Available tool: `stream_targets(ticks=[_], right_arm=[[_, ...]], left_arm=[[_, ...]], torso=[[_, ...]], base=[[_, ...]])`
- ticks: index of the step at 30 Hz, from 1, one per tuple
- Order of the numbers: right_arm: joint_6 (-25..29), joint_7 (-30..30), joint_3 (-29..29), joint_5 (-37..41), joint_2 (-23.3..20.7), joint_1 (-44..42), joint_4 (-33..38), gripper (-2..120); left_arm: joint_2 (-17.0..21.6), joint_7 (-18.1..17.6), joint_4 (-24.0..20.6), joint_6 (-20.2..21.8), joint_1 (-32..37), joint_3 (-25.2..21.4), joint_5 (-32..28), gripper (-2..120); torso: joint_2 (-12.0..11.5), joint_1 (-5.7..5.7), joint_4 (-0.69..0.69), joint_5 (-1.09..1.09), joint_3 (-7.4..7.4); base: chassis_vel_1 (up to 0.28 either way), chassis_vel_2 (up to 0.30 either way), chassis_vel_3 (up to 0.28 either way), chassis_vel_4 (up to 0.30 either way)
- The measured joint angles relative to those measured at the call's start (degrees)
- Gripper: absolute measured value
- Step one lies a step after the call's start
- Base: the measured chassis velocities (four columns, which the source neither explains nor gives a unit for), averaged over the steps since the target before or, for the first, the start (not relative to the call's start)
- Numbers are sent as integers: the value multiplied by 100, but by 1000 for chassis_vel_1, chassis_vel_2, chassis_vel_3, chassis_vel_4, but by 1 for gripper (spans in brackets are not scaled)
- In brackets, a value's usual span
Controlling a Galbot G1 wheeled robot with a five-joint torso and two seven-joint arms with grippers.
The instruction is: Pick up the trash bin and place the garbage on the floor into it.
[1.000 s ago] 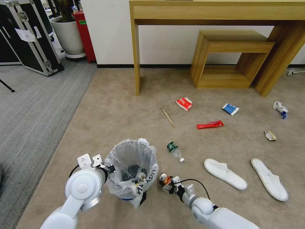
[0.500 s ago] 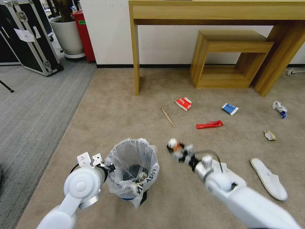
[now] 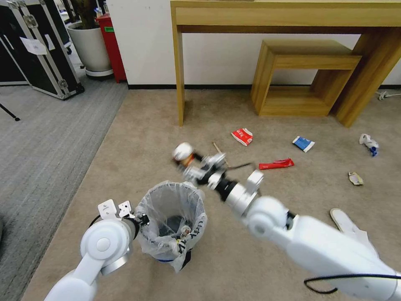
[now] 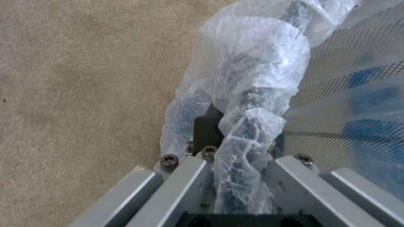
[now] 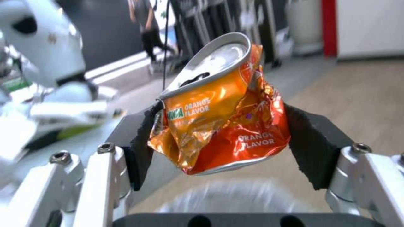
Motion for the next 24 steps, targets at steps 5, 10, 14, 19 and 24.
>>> stream_targets(ticks=[5, 10, 14, 19, 24], right_arm=[[-66, 59, -552, -218, -68, -191, -153, 66], [-150, 77, -661, -233, -39, -183, -212, 70], [-219, 3, -648, -174, -65, -122, -227, 84], [-301, 11, -601, -147, -89, -147, -226, 99], [-274, 67, -584, -157, -78, -208, -233, 100]], left_arm=[[0, 21, -5, -20, 12, -36, 44, 0], [-31, 20, -4, -21, 25, -24, 87, 0], [-56, 21, -6, -18, 67, -34, 132, 0], [-68, 26, -10, -13, 68, -40, 132, 0], [-98, 27, -10, -4, 76, -37, 137, 0]], torso=[[0, 0, -1, 1, 0], [0, 0, -1, 1, 0], [0, 0, 0, 1, 0], [0, 0, 0, 1, 0], [0, 0, 0, 1, 0]], base=[[0, 0, 0, 0], [0, 0, 0, 0], [0, 0, 0, 0], [0, 0, 0, 0], [0, 0, 0, 0]])
